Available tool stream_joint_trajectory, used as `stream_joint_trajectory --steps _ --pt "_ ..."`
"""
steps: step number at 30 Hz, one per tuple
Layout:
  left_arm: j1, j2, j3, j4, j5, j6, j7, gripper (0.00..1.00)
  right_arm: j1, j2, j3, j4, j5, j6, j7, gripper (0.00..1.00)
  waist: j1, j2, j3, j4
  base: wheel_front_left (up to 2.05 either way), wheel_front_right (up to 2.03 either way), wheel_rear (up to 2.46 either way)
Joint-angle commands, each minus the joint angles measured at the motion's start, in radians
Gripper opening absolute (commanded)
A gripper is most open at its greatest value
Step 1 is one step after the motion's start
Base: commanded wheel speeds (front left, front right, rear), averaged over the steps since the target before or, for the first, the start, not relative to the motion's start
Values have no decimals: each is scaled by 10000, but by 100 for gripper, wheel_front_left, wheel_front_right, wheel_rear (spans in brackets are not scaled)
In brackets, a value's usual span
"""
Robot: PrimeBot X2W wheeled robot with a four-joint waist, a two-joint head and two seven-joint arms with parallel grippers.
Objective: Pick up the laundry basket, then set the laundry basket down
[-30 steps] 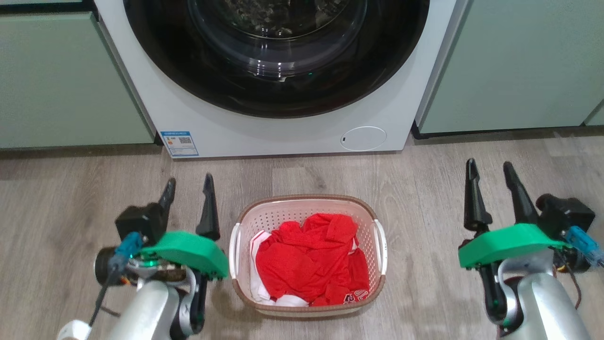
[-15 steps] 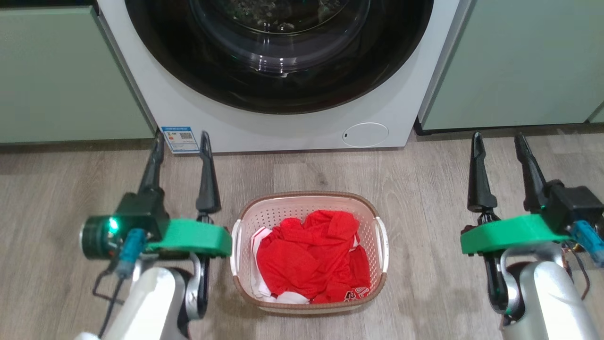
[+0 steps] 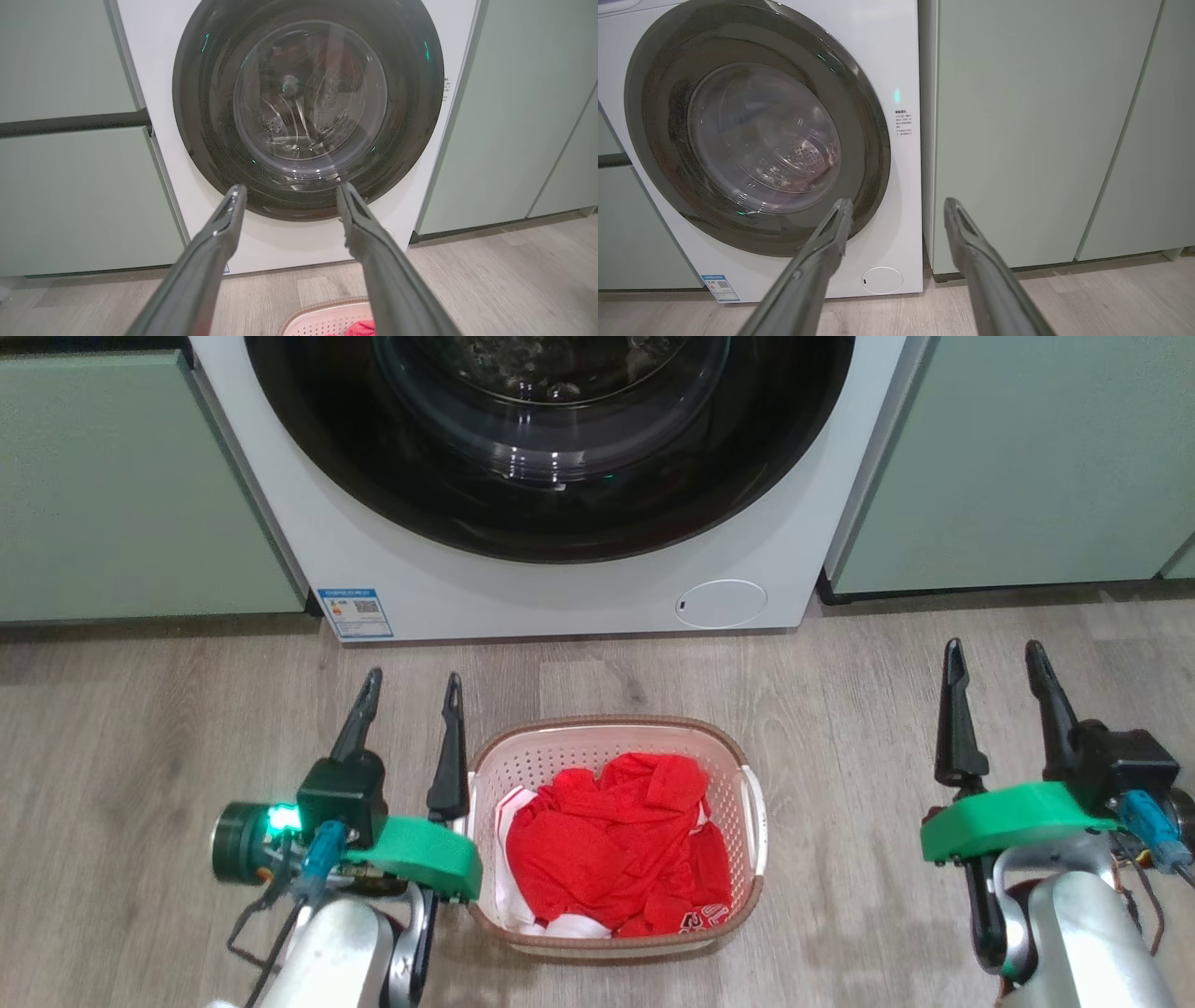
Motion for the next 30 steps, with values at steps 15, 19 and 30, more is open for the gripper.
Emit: stream_joint_trajectory --steps 15,19,30 --pt "-284 -103 656 190 -47 -340 -80 100 -262 -100 293 144 180 71 -122 100 0 0 -63 35 0 0 0" --pt "-288 -105 611 206 -152 -344 -80 100 -278 -100 335 144 184 71 -122 100 0 0 -33 44 0 0 0" --pt "-557 -107 616 606 -401 -357 -80 100 -613 -100 586 617 174 71 -122 100 0 0 662 -74 0 0 0"
